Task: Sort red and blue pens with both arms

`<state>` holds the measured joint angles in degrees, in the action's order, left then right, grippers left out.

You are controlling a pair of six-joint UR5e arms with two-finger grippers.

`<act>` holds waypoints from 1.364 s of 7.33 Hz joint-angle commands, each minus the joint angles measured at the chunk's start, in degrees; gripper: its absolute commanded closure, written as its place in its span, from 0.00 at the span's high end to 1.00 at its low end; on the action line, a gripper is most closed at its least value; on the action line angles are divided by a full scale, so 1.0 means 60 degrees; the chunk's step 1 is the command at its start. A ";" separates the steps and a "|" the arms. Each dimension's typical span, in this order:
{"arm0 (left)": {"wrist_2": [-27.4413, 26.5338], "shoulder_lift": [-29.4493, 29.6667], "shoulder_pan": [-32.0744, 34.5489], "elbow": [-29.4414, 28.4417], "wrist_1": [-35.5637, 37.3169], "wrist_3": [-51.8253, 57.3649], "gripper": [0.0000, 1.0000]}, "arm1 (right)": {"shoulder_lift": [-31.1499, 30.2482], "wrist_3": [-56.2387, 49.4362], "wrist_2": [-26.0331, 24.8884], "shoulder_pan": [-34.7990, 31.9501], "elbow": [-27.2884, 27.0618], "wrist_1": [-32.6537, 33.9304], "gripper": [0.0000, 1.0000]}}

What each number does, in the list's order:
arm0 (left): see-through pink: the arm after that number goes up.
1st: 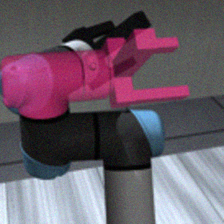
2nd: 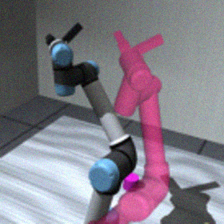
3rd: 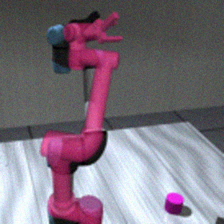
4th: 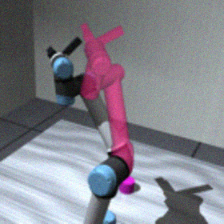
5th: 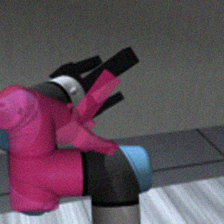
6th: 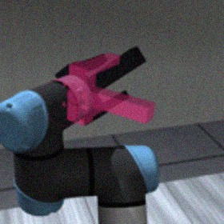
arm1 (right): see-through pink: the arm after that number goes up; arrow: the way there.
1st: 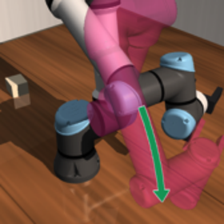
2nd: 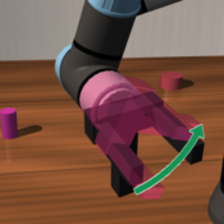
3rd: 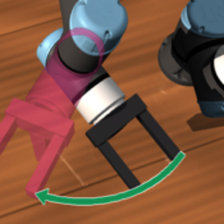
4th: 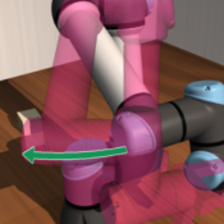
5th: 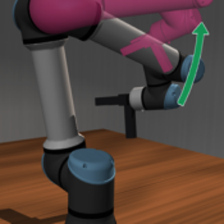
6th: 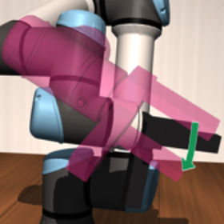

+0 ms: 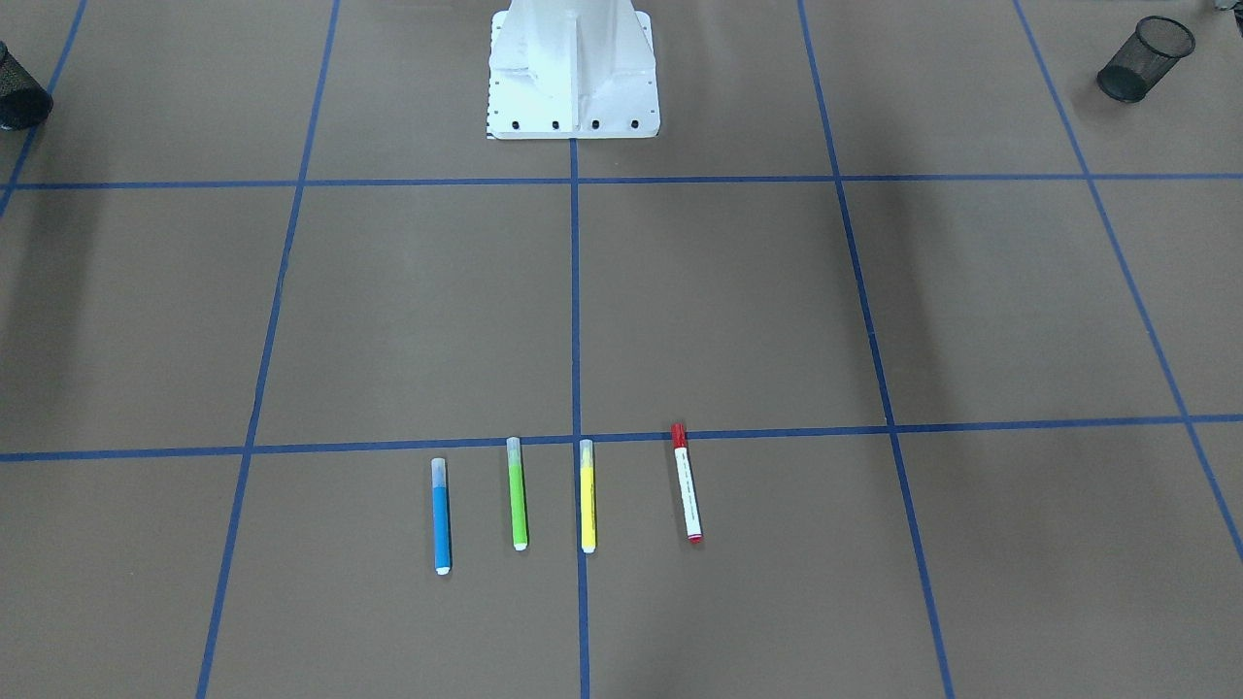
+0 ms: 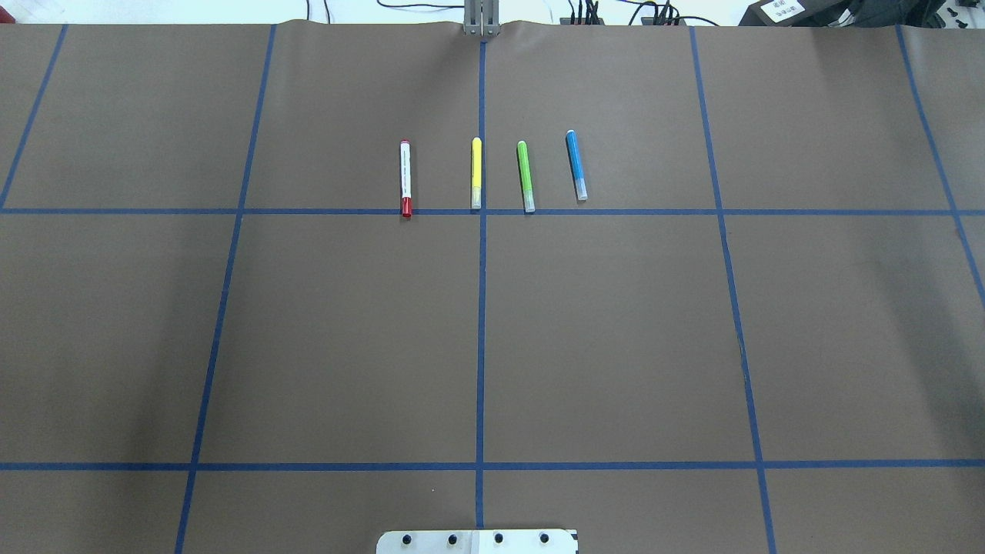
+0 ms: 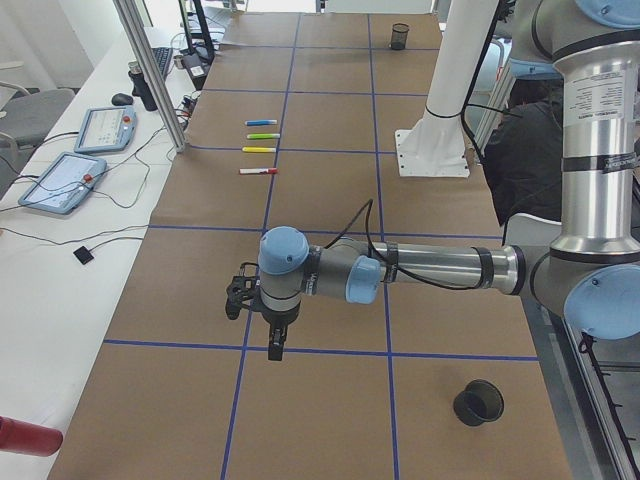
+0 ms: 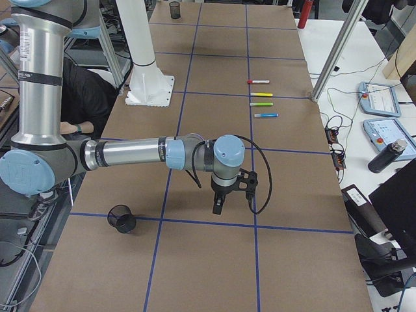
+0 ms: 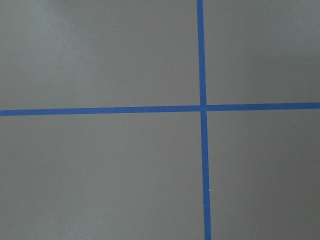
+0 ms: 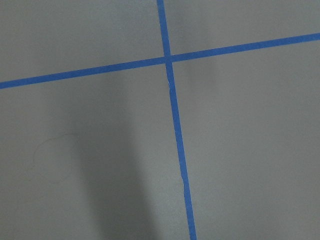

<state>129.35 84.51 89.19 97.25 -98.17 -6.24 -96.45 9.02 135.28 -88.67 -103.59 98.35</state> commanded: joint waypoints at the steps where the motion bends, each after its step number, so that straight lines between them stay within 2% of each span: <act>1: -0.0026 -0.0036 -0.0012 -0.0036 0.0000 0.0015 1.00 | -0.0009 0.0005 0.0012 -0.0003 -0.0034 0.0000 1.00; 10: 0.0077 -0.0036 -0.0012 -0.0109 -0.0015 0.0029 1.00 | 0.0181 -0.0039 -0.0075 -0.0003 -0.0152 -0.0030 1.00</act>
<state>129.60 84.31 89.12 96.77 -98.23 -6.03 -95.57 8.82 135.12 -88.68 -104.34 98.21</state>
